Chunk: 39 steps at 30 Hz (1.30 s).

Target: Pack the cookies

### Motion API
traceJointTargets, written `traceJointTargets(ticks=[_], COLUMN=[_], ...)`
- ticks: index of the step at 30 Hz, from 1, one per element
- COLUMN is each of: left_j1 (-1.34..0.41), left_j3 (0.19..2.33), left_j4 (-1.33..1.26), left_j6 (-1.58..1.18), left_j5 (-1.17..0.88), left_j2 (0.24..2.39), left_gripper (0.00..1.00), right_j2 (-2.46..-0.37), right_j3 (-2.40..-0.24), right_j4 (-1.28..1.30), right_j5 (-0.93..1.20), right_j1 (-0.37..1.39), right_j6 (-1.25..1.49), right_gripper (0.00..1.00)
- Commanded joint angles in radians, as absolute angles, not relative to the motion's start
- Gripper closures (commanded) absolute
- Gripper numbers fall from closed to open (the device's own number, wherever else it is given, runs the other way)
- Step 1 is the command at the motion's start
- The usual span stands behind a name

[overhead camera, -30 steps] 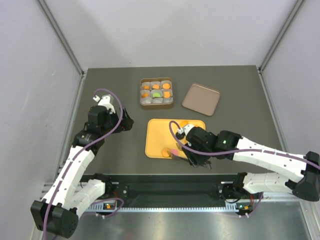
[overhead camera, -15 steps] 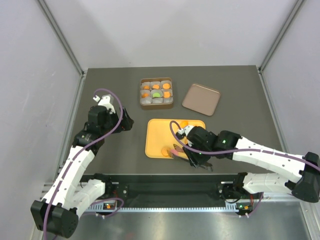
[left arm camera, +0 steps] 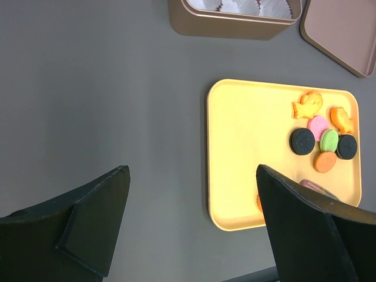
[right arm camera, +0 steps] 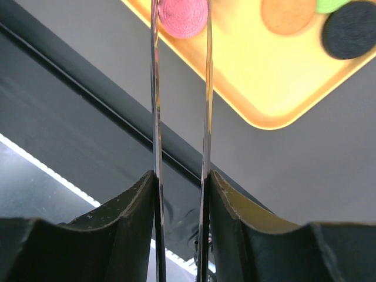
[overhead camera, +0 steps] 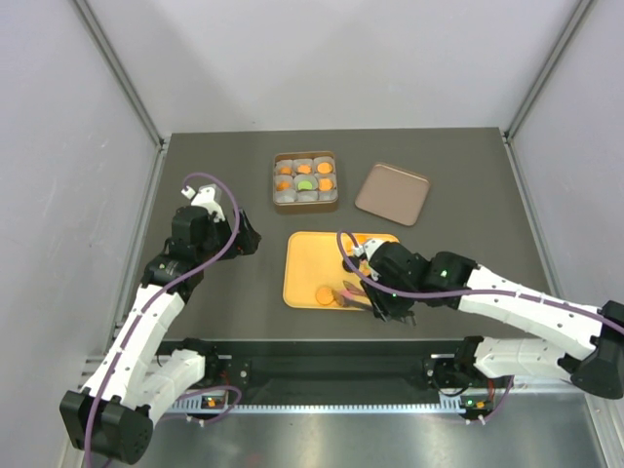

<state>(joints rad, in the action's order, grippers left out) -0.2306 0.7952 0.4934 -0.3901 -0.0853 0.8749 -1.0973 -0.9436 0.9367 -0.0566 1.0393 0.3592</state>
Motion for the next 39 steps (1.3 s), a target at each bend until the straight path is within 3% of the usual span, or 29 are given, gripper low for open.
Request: traceJointTargets(ticks=[1, 11, 18, 27, 39], left_j1=[-0.226, -0.225, -0.225, -0.225, -0.225], left_j3=[0.798, 0.796, 0.796, 0.798, 0.796], left_j4=[0.462, 0.463, 0.463, 0.462, 0.462], left_j6=[-0.388, -0.390, -0.390, -0.388, -0.390], left_j5=[-0.080, -0.078, -0.080, -0.081, -0.072], left_j2=[0.865, 0.864, 0.858, 0.868, 0.854], left_gripper=[0.07, 0.07, 0.07, 0.07, 0.07], right_j2=[-1.062, -1.107, -1.225, -1.501, -1.874], right_j3=[-1.020, -1.094, -1.265, -1.567, -1.924], right_j4=[0.934, 0.907, 0.845, 0.710, 0.666], right_j5=[-0.109, -0.141, -0.143, -0.077, -0.039], right_j1=[1.016, 0.989, 0.884, 0.747, 0.710], right_j6=[0.353, 0.328, 0.249, 0.215, 0.227], right_gripper=[0.62, 0.62, 0.62, 0.62, 0.64])
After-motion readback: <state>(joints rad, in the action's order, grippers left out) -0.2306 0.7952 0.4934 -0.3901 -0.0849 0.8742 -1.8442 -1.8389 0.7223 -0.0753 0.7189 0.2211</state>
